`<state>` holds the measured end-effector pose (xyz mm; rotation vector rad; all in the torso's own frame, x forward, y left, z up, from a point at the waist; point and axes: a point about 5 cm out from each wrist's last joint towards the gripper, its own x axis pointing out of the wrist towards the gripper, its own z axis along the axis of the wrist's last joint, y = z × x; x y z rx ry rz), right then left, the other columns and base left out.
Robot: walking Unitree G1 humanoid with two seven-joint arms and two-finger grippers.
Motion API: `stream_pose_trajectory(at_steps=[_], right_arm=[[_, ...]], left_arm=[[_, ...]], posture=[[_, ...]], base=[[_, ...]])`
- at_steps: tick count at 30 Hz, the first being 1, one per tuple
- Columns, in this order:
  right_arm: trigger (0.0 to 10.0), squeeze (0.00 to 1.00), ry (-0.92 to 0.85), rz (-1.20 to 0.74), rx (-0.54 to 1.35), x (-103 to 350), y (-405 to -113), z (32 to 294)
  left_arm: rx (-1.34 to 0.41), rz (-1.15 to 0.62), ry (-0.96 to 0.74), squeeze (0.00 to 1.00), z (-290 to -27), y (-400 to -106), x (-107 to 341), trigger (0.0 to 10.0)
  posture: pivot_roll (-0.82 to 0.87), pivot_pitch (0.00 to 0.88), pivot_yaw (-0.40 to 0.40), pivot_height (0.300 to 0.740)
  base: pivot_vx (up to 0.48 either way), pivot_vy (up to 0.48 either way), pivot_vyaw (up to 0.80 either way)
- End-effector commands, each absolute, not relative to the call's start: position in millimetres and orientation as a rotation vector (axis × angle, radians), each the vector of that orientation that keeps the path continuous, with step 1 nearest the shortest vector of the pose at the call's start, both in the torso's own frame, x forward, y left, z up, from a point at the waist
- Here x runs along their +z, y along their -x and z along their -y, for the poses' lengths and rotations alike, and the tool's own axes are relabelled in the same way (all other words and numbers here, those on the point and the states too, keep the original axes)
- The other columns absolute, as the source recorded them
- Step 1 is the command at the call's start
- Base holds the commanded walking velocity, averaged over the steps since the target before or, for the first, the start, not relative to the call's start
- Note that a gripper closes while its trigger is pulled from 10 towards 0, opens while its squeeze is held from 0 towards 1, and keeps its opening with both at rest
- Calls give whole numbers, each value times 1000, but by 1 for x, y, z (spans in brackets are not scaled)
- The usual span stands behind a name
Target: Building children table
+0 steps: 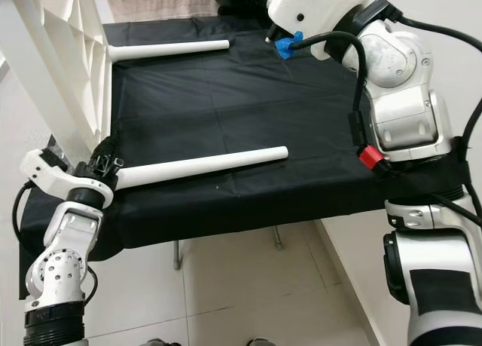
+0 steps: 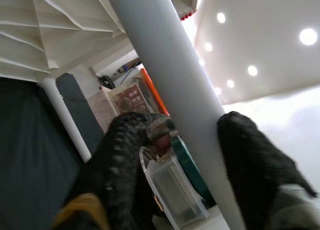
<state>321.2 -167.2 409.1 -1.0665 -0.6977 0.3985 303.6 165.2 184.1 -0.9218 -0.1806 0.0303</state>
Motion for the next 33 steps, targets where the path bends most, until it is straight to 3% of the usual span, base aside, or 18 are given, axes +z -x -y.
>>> stream_pose_trajectory(at_steps=[1, 9, 10, 11, 12, 23, 24, 25, 26, 33], right_arm=[[10000, 1000, 1083, 710, 428, 409, -318, 166], [10000, 1000, 1233, 648, 317, 417, -330, 177], [10000, 416, 1275, 616, 286, 419, -335, 180], [10000, 416, 1303, 595, 265, 420, -338, 182], [10000, 0, 1322, 581, 236, 422, -340, 185], [10000, 0, 1357, 573, 173, 430, -350, 185], [3922, 0, 1360, 579, 174, 430, -351, 184], [3922, 0, 1360, 579, 174, 430, -351, 184], [0, 0, 1359, 587, 174, 431, -352, 182], [0, 0, 1362, 613, 173, 436, -353, 177]], left_arm=[[28, 135, 976, 0, -156, -300, 172, 10000], [12, 120, 990, 0, -150, -300, 171, 10000], [9, 118, 992, 0, -150, -301, 171, 10000], [8, 117, 994, 0, -149, -301, 171, 10000], [6, 117, 996, 0, -149, -301, 171, 10000], [26, 121, 1004, 0, -150, -297, 169, 10000], [30, 124, 1010, 0, -151, -297, 169, 10000], [30, 124, 1010, 0, -151, -297, 169, 10000], [35, 128, 1015, 0, -152, -297, 170, 10000], [67, 145, 1037, 0, -155, -297, 169, 10000]], posture=[[-69, 153, -7, 740], [-67, 142, -6, 740], [-67, 143, -7, 740], [-67, 143, -7, 740], [-67, 146, -10, 740], [-67, 155, -18, 740], [-68, 157, -22, 740], [-68, 157, -22, 740], [-68, 157, -22, 740], [-75, 158, -28, 740]], base=[[0, 0, 0], [0, 0, 0], [0, 0, 0], [0, 0, 0], [0, 0, 0], [0, 0, 0], [0, 0, 0], [0, 0, 0], [0, 0, 0], [0, 0, 0]])
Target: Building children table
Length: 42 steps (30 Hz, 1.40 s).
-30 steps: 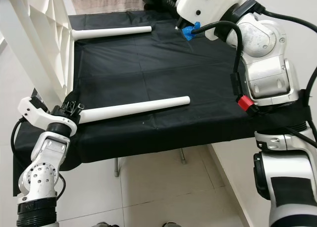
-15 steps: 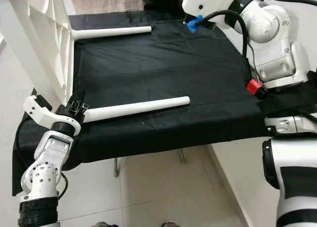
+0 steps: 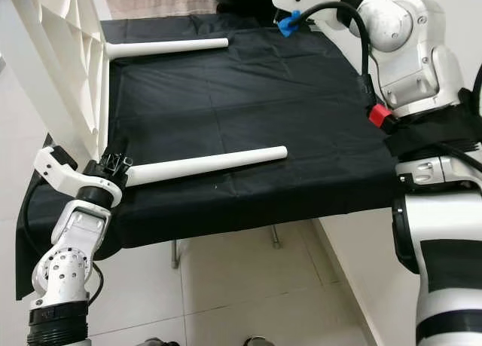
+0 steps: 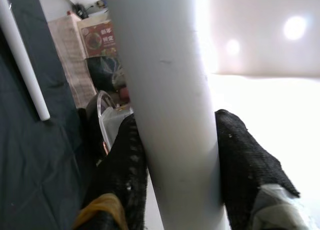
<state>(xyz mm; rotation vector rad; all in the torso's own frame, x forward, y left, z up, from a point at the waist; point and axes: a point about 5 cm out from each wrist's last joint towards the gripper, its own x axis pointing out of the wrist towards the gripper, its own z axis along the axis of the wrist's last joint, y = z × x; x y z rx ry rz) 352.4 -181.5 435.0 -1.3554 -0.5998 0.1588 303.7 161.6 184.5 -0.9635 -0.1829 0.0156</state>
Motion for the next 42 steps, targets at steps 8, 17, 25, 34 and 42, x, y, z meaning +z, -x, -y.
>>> stream_pose_trajectory(at_steps=[8, 17, 25, 34, 42], right_arm=[[0, 0, 1354, 620, 171, 437, -354, 176], [0, 0, 1347, 623, 175, 436, -354, 177], [0, 0, 1340, 617, 181, 434, -353, 179], [0, 0, 1152, 351, 93, 403, -371, 221], [0, 0, 999, 158, -24, 369, -382, 260]], left_arm=[[170, 171, 1081, 0, -172, -304, 164, 10000], [247, 163, 1130, 0, -185, -314, 154, 10000], [305, 192, 1168, 0, -194, -325, 153, 10000], [334, 448, 904, 0, -243, -320, 214, 10000], [307, 605, 740, 0, -267, -311, 259, 10000]], posture=[[-82, 158, -23, 740], [-89, 162, -21, 740], [-102, 167, -19, 740], [-78, 173, -20, 740], [-58, 170, -21, 740]], base=[[0, 0, 0], [0, 0, 0], [0, 0, 0], [0, 0, 0], [0, 0, 0]])
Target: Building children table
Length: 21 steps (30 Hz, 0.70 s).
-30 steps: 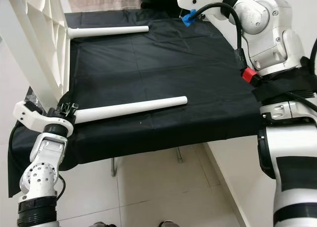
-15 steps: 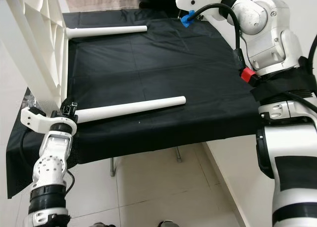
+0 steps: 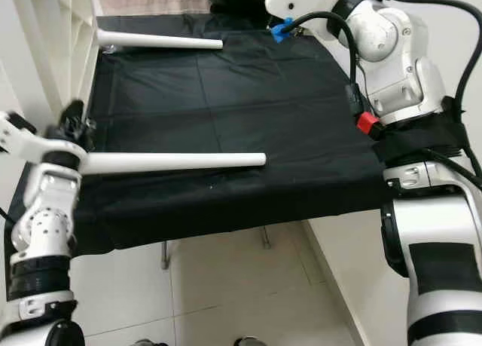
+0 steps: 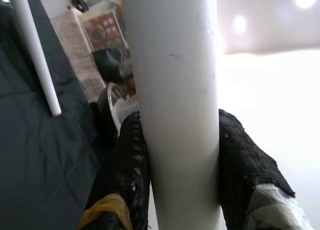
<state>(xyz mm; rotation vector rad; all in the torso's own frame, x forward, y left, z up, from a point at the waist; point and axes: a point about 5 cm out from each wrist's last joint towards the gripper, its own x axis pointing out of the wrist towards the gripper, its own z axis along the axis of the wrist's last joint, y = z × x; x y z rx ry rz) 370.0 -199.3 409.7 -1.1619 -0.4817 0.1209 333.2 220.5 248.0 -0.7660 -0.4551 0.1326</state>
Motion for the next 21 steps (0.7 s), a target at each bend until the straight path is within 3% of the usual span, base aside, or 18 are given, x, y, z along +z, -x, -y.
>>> stream_pose_trajectory(at_steps=[1, 5, 8, 10, 11, 15, 19, 21], right_arm=[[0, 0, 939, 111, -32, 355, -386, 265], [0, 0, 753, -46, -59, 306, -398, 270], [0, 0, 697, -88, -59, 291, -400, 269], [0, 0, 485, -214, -39, 239, -403, 258], [0, 0, 485, -214, -39, 239, -403, 258], [0, 0, 285, -338, 37, 185, -401, 226], [0, 0, 209, -379, 94, 167, -400, 204], [0, 0, 174, -388, 133, 161, -402, 179]], left_arm=[[290, 651, 692, 0, -270, -308, 275, 10000], [234, 783, 575, 0, -276, -299, 321, 10000], [219, 810, 548, 0, -276, -297, 331, 10000], [172, 885, 468, 0, -274, -291, 362, 10000], [172, 885, 468, 0, -274, -291, 362, 10000], [120, 943, 397, 0, -270, -286, 389, 10000], [91, 963, 389, 0, -266, -284, 400, 10000], [45, 964, 386, 0, -257, -285, 406, 10000]], posture=[[-37, 168, -21, 740], [-15, 163, -25, 740], [-11, 161, -26, 740], [17, 153, -27, 740], [17, 153, -27, 740], [42, 149, -21, 740], [55, 146, -19, 740], [58, 142, -17, 740]], base=[[0, 0, 0], [0, 0, 0], [0, 0, 0], [0, 0, 0], [0, 0, 0], [0, 0, 0], [0, 0, 0], [0, 0, 0]])
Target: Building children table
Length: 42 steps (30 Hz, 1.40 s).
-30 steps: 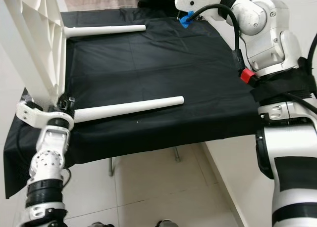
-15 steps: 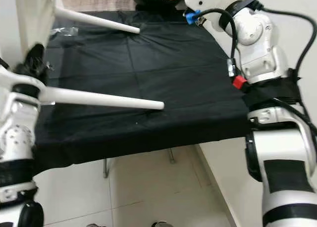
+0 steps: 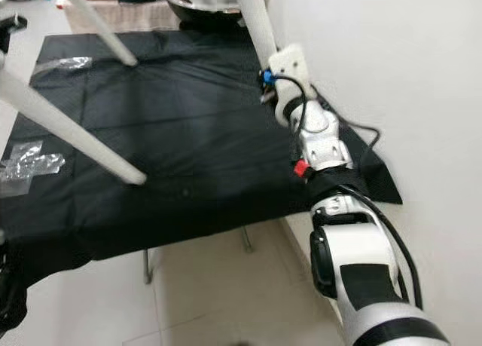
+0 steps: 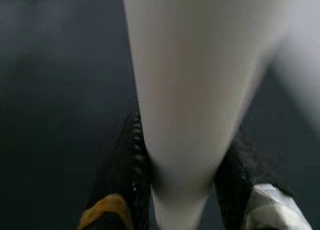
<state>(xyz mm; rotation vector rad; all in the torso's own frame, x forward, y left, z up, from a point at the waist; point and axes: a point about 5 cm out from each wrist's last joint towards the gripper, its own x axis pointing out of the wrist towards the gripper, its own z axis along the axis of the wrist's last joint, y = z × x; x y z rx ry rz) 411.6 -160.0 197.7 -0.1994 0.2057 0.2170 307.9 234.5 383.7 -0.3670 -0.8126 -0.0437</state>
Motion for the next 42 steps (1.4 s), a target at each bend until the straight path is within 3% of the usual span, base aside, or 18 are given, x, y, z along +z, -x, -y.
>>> stream_pose_trajectory(at_steps=[1, 6, 7, 8, 9, 15, 16, 24, 27, 42], right_arm=[[0, 0, 169, -387, 139, 160, -402, 171], [0, 0, 165, -382, 140, 161, -404, 159], [784, 0, 171, -373, 142, 161, -405, 152], [4392, 0, 183, -358, 141, 161, -405, 146], [10000, 0, 182, -344, 142, 161, -405, 140], [10000, 0, 138, -259, 172, 171, -406, 128], [10000, 1000, 130, -237, 186, 175, -407, 127], [10000, 1000, 127, -98, 271, 193, -402, 141], [10000, 1000, 139, -71, 252, 186, -389, 161], [10000, 1000, 108, -53, 195, 157, -344, 199]], left_arm=[[31, 963, 388, 0, -255, -286, 408, 10000], [3, 951, 394, 0, -250, -287, 408, 10000], [-9, 940, 404, 0, -247, -289, 406, 10000], [-17, 920, 415, 0, -244, -291, 401, 10000], [-31, 899, 428, 0, -240, -293, 396, 10000], [-55, 809, 440, 0, -226, -300, 374, 10000], [-61, 782, 441, 0, -222, -302, 367, 10000], [-128, 631, 416, 0, -192, -303, 320, 10000], [-172, 542, 390, 0, -173, -299, 294, 10000], [-242, 411, 199, 0, -141, -276, 246, 10000]], posture=[[58, 142, -17, 740], [63, 145, -15, 740], [63, 145, -15, 740], [62, 147, -13, 740], [59, 150, -11, 740], [53, 142, -14, 740], [45, 146, -15, 740], [22, 140, -16, 740], [6, 141, -15, 740], [-2, 124, -22, 740]], base=[[0, 0, 0], [0, 0, 0], [0, 0, 0], [0, 0, 0], [0, 0, 0], [0, 0, 0], [0, 0, 0], [0, 0, 0], [0, 0, 0], [0, 0, 0]])
